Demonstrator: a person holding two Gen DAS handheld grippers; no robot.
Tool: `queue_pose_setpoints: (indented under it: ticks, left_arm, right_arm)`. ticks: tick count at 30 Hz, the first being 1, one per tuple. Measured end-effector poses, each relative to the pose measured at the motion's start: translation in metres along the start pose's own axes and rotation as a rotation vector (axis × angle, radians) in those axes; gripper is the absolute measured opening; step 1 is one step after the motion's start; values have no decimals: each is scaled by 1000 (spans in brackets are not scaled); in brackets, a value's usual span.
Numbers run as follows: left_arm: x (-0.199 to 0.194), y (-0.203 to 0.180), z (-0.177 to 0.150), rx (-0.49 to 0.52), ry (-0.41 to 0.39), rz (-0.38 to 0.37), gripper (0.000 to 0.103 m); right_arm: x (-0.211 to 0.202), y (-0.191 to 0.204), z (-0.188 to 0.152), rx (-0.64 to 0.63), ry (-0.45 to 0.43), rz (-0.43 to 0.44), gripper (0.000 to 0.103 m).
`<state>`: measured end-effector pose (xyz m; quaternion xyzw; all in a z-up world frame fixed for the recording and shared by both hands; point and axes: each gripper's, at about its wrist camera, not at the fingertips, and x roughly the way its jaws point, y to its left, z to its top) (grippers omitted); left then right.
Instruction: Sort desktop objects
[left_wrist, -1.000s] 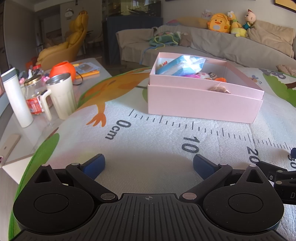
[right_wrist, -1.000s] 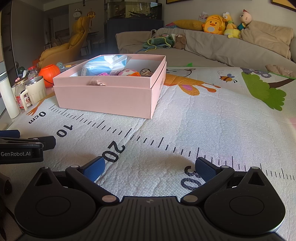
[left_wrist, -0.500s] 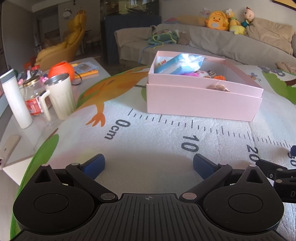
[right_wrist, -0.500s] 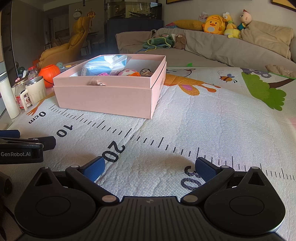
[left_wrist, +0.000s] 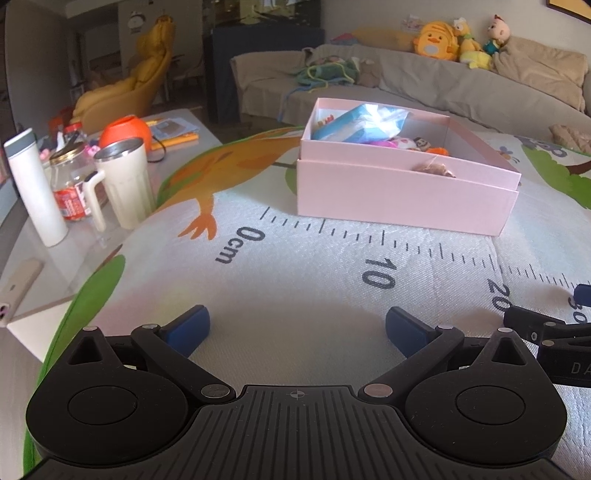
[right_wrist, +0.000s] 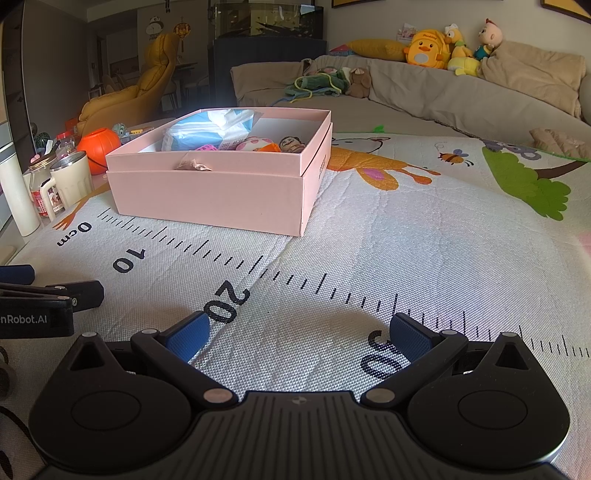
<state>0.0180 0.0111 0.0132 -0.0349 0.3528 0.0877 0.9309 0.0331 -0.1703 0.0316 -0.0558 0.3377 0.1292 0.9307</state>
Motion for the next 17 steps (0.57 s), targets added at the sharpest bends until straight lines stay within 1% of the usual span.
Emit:
queue_pose_setpoints:
  ticks: [7, 12, 17]
  left_arm:
    - [0, 1, -1, -3, -2, 2, 103]
    - [0, 2, 0, -11, -4, -12, 103]
    - [1, 0, 0, -2, -3, -1, 103]
  right_arm:
    - [0, 0, 0, -1, 0, 0, 103]
    - [0, 0, 0, 0, 0, 0, 103]
    - [0, 0, 0, 0, 0, 0, 103]
